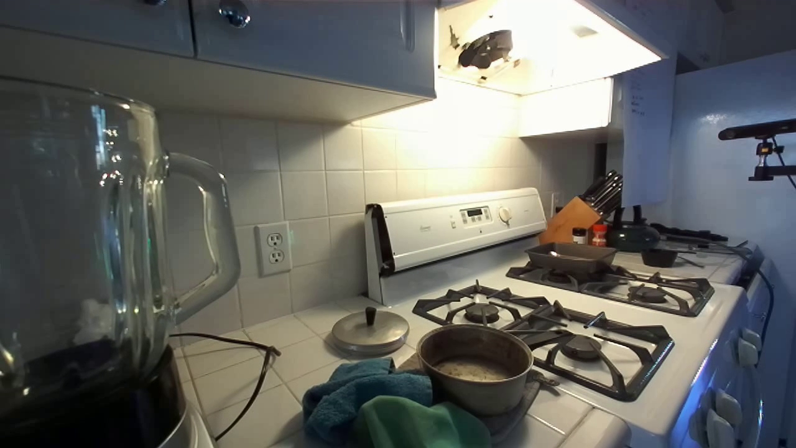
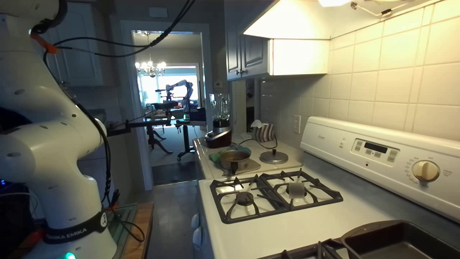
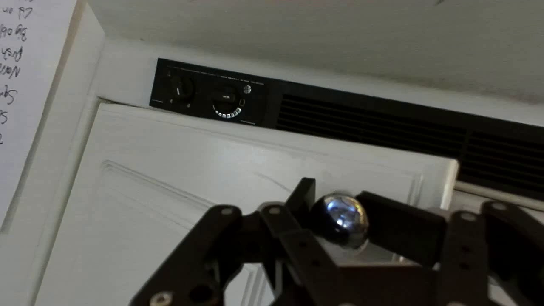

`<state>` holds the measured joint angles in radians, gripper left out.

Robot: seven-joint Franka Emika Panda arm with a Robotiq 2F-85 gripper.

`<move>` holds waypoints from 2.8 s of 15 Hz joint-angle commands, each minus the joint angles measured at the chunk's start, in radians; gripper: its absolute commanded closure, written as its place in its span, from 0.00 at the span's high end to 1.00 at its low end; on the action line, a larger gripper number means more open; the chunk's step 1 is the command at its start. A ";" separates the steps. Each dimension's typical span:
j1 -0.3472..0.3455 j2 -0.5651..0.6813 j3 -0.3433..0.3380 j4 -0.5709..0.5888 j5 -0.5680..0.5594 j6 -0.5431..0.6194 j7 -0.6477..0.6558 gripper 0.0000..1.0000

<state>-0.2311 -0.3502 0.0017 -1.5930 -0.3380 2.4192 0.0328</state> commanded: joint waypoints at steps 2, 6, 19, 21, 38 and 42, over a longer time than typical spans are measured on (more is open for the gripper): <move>-0.048 -0.046 -0.046 0.012 -0.049 -0.067 0.059 0.07; -0.032 -0.074 -0.069 0.007 0.004 -0.109 0.053 0.07; -0.061 -0.126 -0.090 0.041 0.032 -0.283 0.220 0.07; -0.080 -0.135 -0.088 0.041 0.023 -0.297 0.262 0.07; -0.116 -0.249 -0.390 -0.074 0.217 -0.138 0.000 0.59; -0.116 -0.243 -0.398 -0.075 0.226 -0.124 -0.013 0.85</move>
<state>-0.2753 -0.6166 -0.3665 -1.6855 -0.0676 2.2243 0.0054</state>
